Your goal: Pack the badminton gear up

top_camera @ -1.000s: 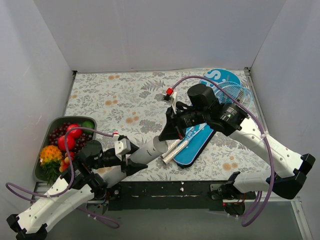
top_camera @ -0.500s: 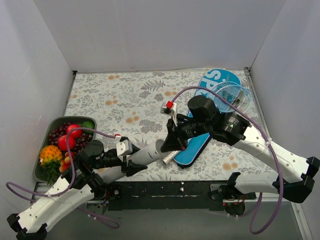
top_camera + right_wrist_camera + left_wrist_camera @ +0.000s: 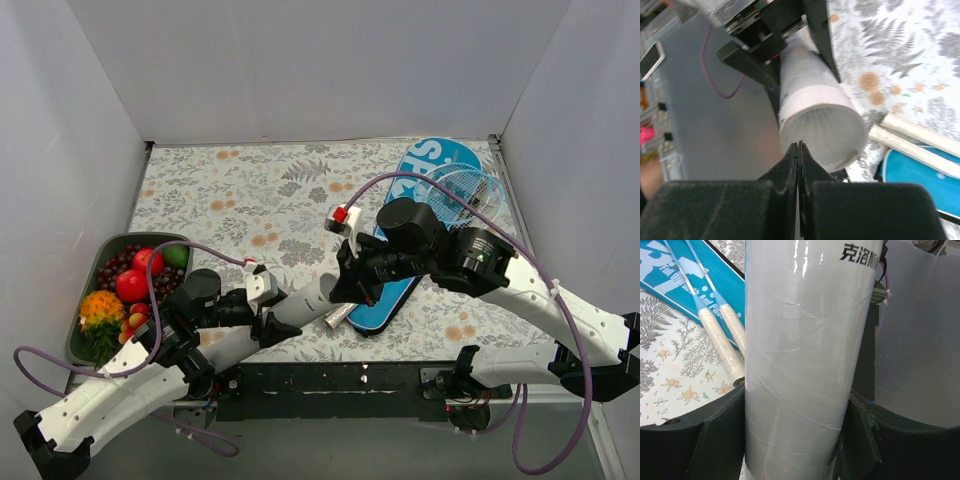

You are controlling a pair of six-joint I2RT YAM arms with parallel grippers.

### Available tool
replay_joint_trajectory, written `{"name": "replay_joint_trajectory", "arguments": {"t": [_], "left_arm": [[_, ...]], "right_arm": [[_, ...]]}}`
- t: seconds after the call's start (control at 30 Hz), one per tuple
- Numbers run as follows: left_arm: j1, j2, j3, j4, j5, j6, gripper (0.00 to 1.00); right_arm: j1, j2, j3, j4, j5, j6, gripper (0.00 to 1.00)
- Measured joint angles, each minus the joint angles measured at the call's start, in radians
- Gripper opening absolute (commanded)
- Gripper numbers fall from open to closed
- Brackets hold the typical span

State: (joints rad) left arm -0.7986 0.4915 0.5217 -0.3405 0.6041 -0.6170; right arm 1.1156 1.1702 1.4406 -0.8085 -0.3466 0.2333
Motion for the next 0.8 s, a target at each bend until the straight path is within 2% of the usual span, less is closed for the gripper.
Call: {"name": "replay_joint_trajectory", "arguments": {"t": [0.3, 0.43, 0.63, 0.8], "left_arm": [[0.000, 0.098, 0.096, 0.025, -0.034, -0.029, 0.60], [0.000, 0.187, 0.190, -0.001, -0.105, -0.046, 0.53], [0.001, 0.433, 0.386, -0.050, -0.271, -0.085, 0.54], [0.007, 0.651, 0.569, -0.125, -0.430, -0.110, 0.54]], "right_arm": [[-0.003, -0.031, 0.114, -0.087, 0.382, 0.027, 0.01], [-0.008, -0.104, 0.116, -0.086, 0.538, 0.061, 0.01], [-0.009, -0.173, 0.103, -0.069, 0.605, 0.094, 0.01], [-0.009, -0.227, -0.042, -0.018, 0.607, 0.144, 0.01]]}}
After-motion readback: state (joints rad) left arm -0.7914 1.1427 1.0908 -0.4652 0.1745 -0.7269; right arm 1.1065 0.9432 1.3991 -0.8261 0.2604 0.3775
